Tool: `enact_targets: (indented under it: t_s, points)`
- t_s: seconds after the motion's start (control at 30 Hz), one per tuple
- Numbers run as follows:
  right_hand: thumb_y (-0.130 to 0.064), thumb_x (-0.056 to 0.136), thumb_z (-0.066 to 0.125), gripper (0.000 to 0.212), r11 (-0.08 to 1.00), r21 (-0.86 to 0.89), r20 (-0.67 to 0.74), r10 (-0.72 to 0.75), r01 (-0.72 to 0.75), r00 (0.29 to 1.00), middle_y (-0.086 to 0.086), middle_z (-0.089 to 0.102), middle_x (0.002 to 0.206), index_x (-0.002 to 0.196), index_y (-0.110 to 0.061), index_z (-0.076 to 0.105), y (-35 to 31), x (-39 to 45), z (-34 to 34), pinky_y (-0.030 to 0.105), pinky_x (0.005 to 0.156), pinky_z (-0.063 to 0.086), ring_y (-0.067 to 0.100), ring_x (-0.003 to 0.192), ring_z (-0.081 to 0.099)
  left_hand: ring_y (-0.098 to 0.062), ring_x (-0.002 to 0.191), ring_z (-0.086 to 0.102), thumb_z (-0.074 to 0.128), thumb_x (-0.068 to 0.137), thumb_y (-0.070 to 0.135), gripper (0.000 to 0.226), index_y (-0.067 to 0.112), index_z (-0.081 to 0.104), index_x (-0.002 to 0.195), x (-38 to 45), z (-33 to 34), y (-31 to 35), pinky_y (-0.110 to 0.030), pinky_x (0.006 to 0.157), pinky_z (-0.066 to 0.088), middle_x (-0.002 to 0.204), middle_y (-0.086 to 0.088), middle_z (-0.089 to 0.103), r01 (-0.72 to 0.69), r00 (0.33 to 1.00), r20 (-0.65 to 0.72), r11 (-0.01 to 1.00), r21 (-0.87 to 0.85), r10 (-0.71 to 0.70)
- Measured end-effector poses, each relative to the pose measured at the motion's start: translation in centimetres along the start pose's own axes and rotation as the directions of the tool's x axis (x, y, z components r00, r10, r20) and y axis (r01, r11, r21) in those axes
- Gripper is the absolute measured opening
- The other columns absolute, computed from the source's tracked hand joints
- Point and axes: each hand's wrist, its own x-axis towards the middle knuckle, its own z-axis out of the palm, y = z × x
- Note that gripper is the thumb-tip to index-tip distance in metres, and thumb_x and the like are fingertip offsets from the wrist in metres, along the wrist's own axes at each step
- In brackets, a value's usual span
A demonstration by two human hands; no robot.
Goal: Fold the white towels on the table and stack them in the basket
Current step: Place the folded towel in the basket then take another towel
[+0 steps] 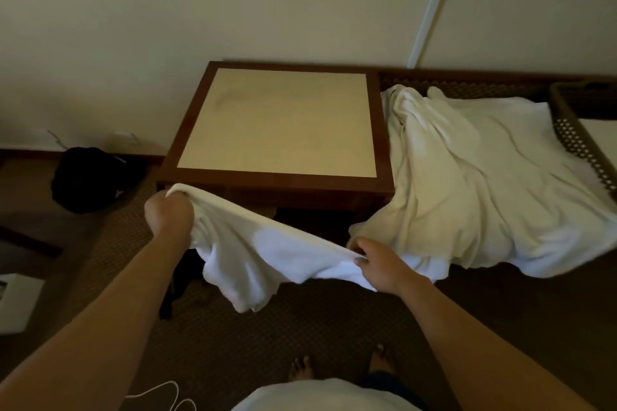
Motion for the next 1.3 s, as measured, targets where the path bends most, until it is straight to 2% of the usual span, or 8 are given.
enact_targets:
  t_s: [0.43, 0.6, 0.73, 0.8, 0.9, 1.13, 1.23, 1.3]
  points:
    - [-0.037, 0.105, 0.049, 0.041, 0.875, 0.483, -0.504, 0.313, -0.039, 0.805, 0.001, 0.054, 0.065, 0.077, -0.010, 0.060, -1.8, -0.4, -3.3, 0.035, 0.065, 0.038, 0.016, 0.065, 0.049, -0.036, 0.103, 0.059, 0.053, 0.096, 0.016, 0.030, 0.014, 0.071, 0.119, 2.1, 0.0, -2.3, -0.041, 0.080, 0.046, 0.113, -0.018, 0.064, -0.482, 0.876, 0.216, 0.796, 0.367, 0.431]
    - [-0.042, 0.096, 0.067, 0.015, 0.888, 0.442, -0.413, 0.078, 0.125, 0.907, -0.012, 0.067, 0.083, 0.104, -0.030, 0.070, -6.8, -0.6, -5.2, 0.024, 0.074, 0.045, 0.005, 0.078, 0.062, -0.024, 0.105, 0.064, 0.055, 0.100, 0.013, 0.030, 0.016, 0.071, 0.125, -1.8, 1.5, -1.2, -0.028, 0.080, 0.044, 0.111, -0.003, 0.069, -0.598, 0.770, 0.471, 0.744, 0.297, 0.431]
    - [-0.051, 0.079, 0.083, 0.085, 0.957, 0.164, -0.018, -0.239, 0.239, 0.971, -0.019, 0.065, 0.093, 0.150, -0.040, 0.039, -11.5, -0.6, -4.1, 0.015, 0.068, 0.043, -0.005, 0.077, 0.057, -0.010, 0.091, 0.067, 0.062, 0.091, 0.011, 0.026, 0.031, 0.075, 0.100, -6.0, 3.3, 0.3, -0.025, 0.068, 0.052, 0.094, 0.012, 0.072, -0.694, 0.537, 0.768, 0.700, 0.168, 0.349]
    - [-0.044, 0.086, 0.078, 0.063, 0.952, 0.067, -0.011, -0.297, 0.297, 0.955, -0.014, 0.068, 0.116, 0.142, -0.036, 0.051, -12.7, 0.1, -3.0, 0.027, 0.080, 0.054, 0.003, 0.096, 0.063, -0.011, 0.087, 0.067, 0.070, 0.087, 0.011, 0.018, 0.028, 0.073, 0.091, -7.4, 3.9, 0.7, -0.031, 0.072, 0.057, 0.090, 0.008, 0.072, -0.690, 0.486, 0.799, 0.717, 0.102, 0.354]
    - [-0.022, 0.094, 0.063, 0.009, 0.958, 0.035, -0.177, -0.276, 0.286, 0.945, -0.006, 0.069, 0.085, 0.099, -0.025, 0.070, -13.3, 0.1, -3.3, 0.044, 0.071, 0.055, 0.014, 0.078, 0.064, -0.006, 0.071, 0.059, 0.078, 0.085, 0.017, 0.014, 0.025, 0.066, 0.087, -7.7, 3.7, 0.4, -0.025, 0.065, 0.050, 0.081, 0.006, 0.066, -0.674, 0.448, 0.801, 0.738, 0.010, 0.398]
    - [0.003, 0.082, 0.060, 0.029, 0.787, 0.373, -0.350, -0.372, 0.492, 0.860, -0.003, 0.072, 0.084, 0.086, -0.021, 0.074, -15.9, -4.4, -9.0, 0.026, 0.074, 0.051, 0.014, 0.083, 0.067, 0.004, 0.094, 0.066, 0.072, 0.092, 0.041, 0.016, 0.041, 0.072, 0.107, -6.5, 2.4, -7.2, -0.029, 0.084, 0.056, 0.103, 0.016, 0.073, -0.672, 0.330, 0.936, 0.726, 0.145, 0.118]
    - [0.007, 0.089, 0.055, 0.028, 0.708, 0.529, -0.504, -0.182, 0.469, 0.844, -0.001, 0.073, 0.084, 0.089, -0.015, 0.074, -14.5, -5.4, -11.4, 0.025, 0.075, 0.052, 0.014, 0.084, 0.068, -0.015, 0.093, 0.070, 0.061, 0.099, 0.044, 0.021, 0.029, 0.076, 0.102, -5.6, 2.2, -9.3, -0.047, 0.089, 0.057, 0.099, 0.003, 0.075, -0.553, 0.470, 0.877, 0.807, 0.208, 0.096]
    - [-0.007, 0.095, 0.062, 0.017, 0.851, 0.425, -0.535, -0.039, 0.308, 0.844, -0.005, 0.072, 0.087, 0.103, -0.019, 0.072, -12.5, -5.1, -11.8, 0.023, 0.073, 0.050, 0.013, 0.085, 0.068, -0.025, 0.086, 0.069, 0.053, 0.106, 0.033, 0.025, 0.021, 0.072, 0.095, -5.7, 2.5, -8.4, -0.049, 0.084, 0.056, 0.090, -0.005, 0.072, -0.398, 0.633, 0.755, 0.909, 0.125, 0.173]
